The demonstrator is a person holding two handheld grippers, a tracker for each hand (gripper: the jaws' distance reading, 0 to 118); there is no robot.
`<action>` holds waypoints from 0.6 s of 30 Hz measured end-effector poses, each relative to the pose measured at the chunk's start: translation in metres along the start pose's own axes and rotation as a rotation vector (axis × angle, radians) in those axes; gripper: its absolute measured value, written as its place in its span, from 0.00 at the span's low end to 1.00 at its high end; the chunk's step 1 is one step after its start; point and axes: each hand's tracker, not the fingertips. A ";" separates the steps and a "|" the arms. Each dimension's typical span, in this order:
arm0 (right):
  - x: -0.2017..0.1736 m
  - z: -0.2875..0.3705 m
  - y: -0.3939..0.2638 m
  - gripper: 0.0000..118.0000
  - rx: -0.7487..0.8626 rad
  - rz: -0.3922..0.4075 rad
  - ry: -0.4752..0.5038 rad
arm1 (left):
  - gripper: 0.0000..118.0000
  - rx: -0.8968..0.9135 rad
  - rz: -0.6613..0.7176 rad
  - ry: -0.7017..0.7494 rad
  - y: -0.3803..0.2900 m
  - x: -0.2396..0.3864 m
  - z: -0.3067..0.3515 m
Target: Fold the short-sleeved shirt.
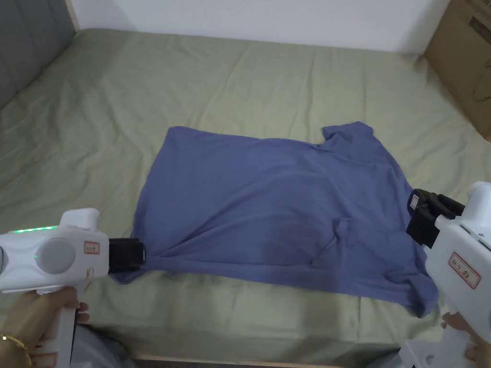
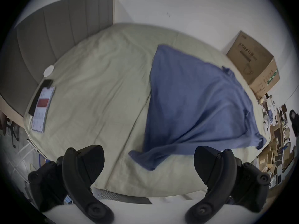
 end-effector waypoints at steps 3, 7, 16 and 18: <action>0.005 -0.004 -0.004 0.00 -0.018 -0.009 -0.012 | 0.90 -0.053 -0.054 0.055 -0.005 0.006 -0.018; 0.010 -0.007 -0.007 0.00 -0.030 -0.014 -0.028 | 0.47 -0.055 -0.059 0.069 -0.007 0.013 -0.029; 0.041 -0.015 -0.013 0.00 -0.198 -0.060 -0.084 | 0.05 0.160 -0.106 0.026 -0.016 0.035 0.016; 0.054 -0.025 -0.017 0.29 -0.309 -0.064 -0.093 | 0.05 0.222 -0.110 0.024 -0.016 0.040 0.026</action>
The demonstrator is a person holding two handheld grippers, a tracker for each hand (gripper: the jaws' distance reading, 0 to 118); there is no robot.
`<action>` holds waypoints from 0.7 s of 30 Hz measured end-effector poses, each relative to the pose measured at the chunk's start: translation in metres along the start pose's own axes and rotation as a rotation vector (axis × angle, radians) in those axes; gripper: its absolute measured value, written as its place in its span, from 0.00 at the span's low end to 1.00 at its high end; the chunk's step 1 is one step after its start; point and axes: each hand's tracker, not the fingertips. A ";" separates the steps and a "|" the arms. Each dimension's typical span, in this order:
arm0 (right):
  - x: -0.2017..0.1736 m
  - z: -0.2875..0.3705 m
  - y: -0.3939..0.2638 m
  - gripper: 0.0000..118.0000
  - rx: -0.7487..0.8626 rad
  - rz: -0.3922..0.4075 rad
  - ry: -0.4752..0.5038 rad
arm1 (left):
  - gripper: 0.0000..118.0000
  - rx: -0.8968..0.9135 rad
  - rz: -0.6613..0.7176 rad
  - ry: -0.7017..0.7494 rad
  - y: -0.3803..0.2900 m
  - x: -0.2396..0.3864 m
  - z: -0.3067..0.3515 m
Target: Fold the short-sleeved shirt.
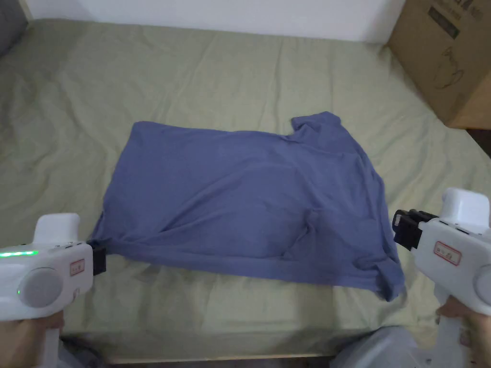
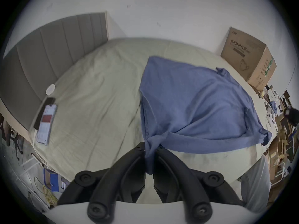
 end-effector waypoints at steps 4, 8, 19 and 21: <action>0.022 -0.029 -0.011 0.79 -0.180 0.033 -0.014 | 0.05 0.055 -0.021 0.014 0.005 0.007 0.010; 0.031 -0.057 -0.038 0.99 -0.330 0.092 -0.044 | 0.05 0.059 -0.020 0.005 0.008 0.007 0.010; 0.053 -0.083 -0.064 0.05 -0.401 0.049 -0.016 | 0.05 0.007 0.029 0.006 0.012 0.002 0.006; 0.057 -0.071 -0.046 0.05 -0.387 0.061 0.004 | 0.05 -0.007 0.037 -0.008 0.020 0.001 0.008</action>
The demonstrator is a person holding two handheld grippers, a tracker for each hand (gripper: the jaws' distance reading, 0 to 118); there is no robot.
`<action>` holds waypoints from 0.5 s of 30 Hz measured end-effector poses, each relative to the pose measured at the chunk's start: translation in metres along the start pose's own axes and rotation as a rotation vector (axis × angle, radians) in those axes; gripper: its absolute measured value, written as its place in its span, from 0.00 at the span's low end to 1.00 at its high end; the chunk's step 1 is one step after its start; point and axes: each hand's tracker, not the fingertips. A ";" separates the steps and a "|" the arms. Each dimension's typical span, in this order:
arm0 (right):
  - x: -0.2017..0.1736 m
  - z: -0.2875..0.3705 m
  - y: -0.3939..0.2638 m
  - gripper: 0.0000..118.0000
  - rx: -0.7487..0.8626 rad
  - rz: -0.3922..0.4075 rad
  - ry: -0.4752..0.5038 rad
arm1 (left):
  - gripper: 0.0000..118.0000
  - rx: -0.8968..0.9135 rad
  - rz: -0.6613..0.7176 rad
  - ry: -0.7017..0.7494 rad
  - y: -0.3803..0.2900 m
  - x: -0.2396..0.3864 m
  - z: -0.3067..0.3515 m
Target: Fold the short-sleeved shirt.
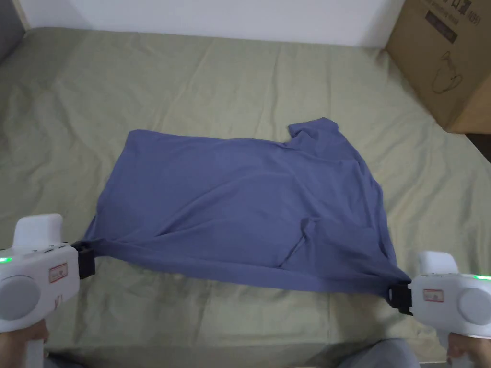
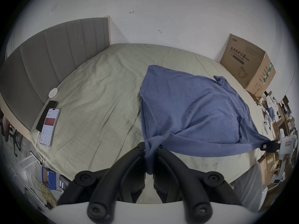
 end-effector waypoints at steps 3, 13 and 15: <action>-0.002 0.035 0.030 0.05 0.055 -0.044 0.072 | 0.05 0.018 0.058 -0.046 0.021 -0.005 0.003; -0.014 0.005 0.164 0.05 0.166 -0.163 0.035 | 0.05 -0.004 0.175 -0.052 0.130 -0.003 -0.085; -0.020 -0.019 0.185 0.06 0.129 -0.161 -0.015 | 0.06 -0.031 0.197 -0.039 0.146 0.000 -0.115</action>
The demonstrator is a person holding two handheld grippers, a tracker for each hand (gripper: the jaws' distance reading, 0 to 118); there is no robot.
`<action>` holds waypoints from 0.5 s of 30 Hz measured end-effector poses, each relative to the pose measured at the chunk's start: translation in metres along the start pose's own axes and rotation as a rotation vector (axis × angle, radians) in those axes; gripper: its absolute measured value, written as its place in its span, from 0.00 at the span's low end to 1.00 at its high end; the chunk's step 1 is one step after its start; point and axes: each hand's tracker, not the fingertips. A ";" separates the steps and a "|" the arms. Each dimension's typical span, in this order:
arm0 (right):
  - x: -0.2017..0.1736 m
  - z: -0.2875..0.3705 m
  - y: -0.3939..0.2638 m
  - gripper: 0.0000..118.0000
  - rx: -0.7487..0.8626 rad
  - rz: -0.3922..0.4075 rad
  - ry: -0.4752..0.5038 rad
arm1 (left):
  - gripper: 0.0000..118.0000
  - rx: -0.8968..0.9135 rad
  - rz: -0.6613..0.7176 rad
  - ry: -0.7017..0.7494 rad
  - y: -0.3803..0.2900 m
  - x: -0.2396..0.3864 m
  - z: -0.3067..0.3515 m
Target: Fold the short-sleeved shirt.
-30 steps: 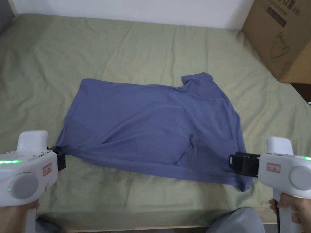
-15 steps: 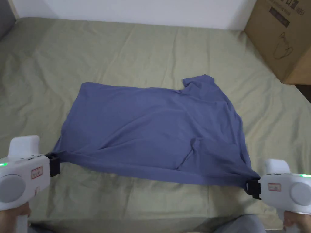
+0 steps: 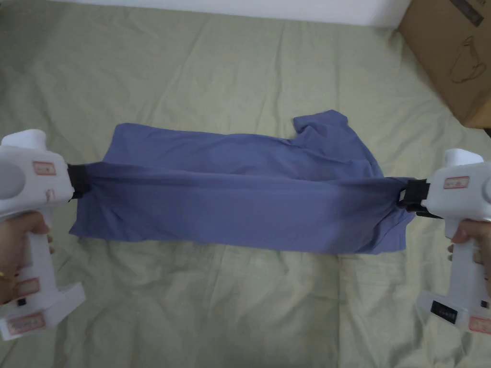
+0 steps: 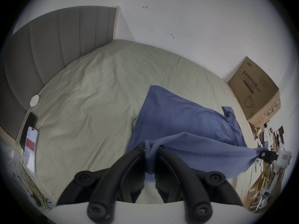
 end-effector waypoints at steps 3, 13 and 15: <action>-0.010 -0.040 0.018 0.06 -0.044 -0.018 -0.081 | 0.30 -0.041 -0.013 0.122 0.019 0.010 -0.040; -0.008 -0.025 0.030 0.92 0.096 0.039 -0.120 | 0.88 0.073 -0.125 0.172 0.014 0.009 -0.019; -0.007 0.006 0.023 0.92 0.191 0.057 -0.073 | 0.87 0.190 -0.194 0.185 0.005 0.016 0.009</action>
